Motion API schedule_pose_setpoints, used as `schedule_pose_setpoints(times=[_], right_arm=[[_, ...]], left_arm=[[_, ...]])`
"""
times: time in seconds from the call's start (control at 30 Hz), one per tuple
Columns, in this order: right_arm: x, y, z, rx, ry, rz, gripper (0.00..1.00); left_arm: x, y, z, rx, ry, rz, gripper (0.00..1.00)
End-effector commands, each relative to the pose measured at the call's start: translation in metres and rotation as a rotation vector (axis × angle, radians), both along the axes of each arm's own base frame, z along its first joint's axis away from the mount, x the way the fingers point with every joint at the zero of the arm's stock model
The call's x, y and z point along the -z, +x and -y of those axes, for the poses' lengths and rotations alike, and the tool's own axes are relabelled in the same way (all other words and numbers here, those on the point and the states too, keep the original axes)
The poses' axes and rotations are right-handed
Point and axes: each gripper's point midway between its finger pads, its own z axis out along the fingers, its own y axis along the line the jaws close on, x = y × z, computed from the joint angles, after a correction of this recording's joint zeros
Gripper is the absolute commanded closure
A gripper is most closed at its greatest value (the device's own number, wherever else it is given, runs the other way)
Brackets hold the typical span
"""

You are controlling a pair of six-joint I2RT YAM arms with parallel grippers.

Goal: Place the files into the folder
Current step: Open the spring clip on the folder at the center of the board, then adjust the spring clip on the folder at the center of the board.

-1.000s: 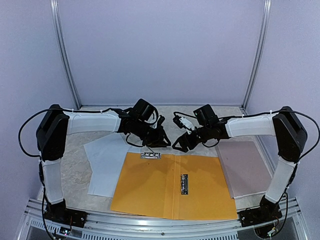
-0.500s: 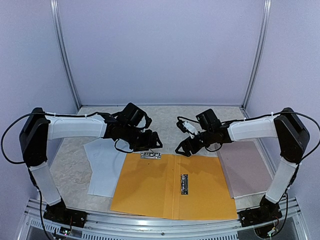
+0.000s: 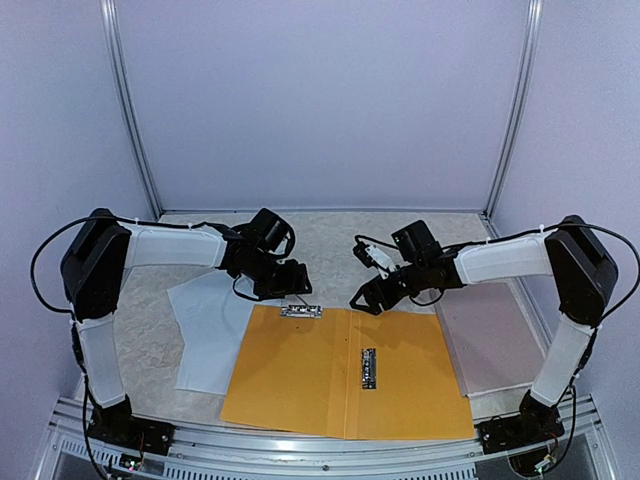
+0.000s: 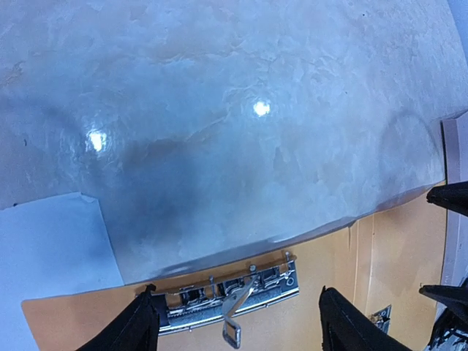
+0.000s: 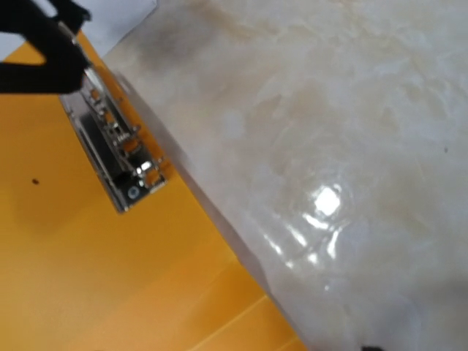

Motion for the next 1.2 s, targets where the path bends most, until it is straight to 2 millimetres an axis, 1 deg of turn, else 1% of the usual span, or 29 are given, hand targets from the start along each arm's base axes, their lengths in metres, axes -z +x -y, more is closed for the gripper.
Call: schedule_pose_setpoints(times=[0.0, 0.1, 0.27, 0.47, 0.6, 0.7, 0.83, 0.93, 0.97, 1.0, 1.07, 1.1, 1.17], right_arm=[[0.01, -0.002, 0.005, 0.021, -0.011, -0.024, 0.27], [0.008, -0.002, 0.007, 0.029, -0.014, -0.02, 0.27], [0.01, -0.002, 0.01, 0.038, -0.029, -0.015, 0.27], [0.013, 0.003, 0.021, 0.079, -0.074, -0.005, 0.27], [0.009, 0.008, 0.028, 0.103, -0.075, 0.001, 0.27], [0.006, 0.008, 0.032, 0.111, -0.07, 0.002, 0.27], [0.007, 0.005, 0.034, 0.106, -0.068, -0.002, 0.27], [0.01, 0.002, 0.033, 0.098, -0.058, -0.012, 0.27], [0.01, 0.002, 0.033, 0.097, -0.054, -0.015, 0.27], [0.01, 0.002, 0.032, 0.094, -0.05, -0.016, 0.27], [0.008, 0.002, 0.03, 0.093, -0.04, -0.016, 0.27], [0.006, 0.002, 0.029, 0.092, -0.032, -0.013, 0.27], [-0.001, 0.004, 0.026, 0.091, -0.01, -0.006, 0.27]], left_arm=[[-0.002, 0.006, 0.024, 0.064, -0.03, 0.003, 0.3], [-0.003, 0.002, 0.036, 0.09, -0.042, 0.001, 0.3], [-0.002, -0.007, 0.056, 0.127, -0.071, -0.023, 0.32], [-0.011, -0.018, 0.078, 0.165, -0.108, -0.027, 0.32], [-0.008, -0.021, 0.09, 0.19, -0.124, -0.041, 0.32], [-0.002, -0.024, 0.096, 0.21, -0.125, -0.049, 0.31], [-0.009, -0.028, 0.096, 0.24, -0.133, -0.013, 0.28], [-0.027, -0.029, 0.092, 0.265, -0.145, 0.046, 0.26], [-0.037, -0.029, 0.092, 0.274, -0.153, 0.07, 0.25], [-0.041, -0.03, 0.091, 0.285, -0.155, 0.083, 0.25], [-0.049, -0.031, 0.088, 0.297, -0.156, 0.113, 0.23], [-0.057, -0.031, 0.086, 0.3, -0.16, 0.131, 0.23], [-0.062, -0.032, 0.079, 0.29, -0.146, 0.161, 0.22]])
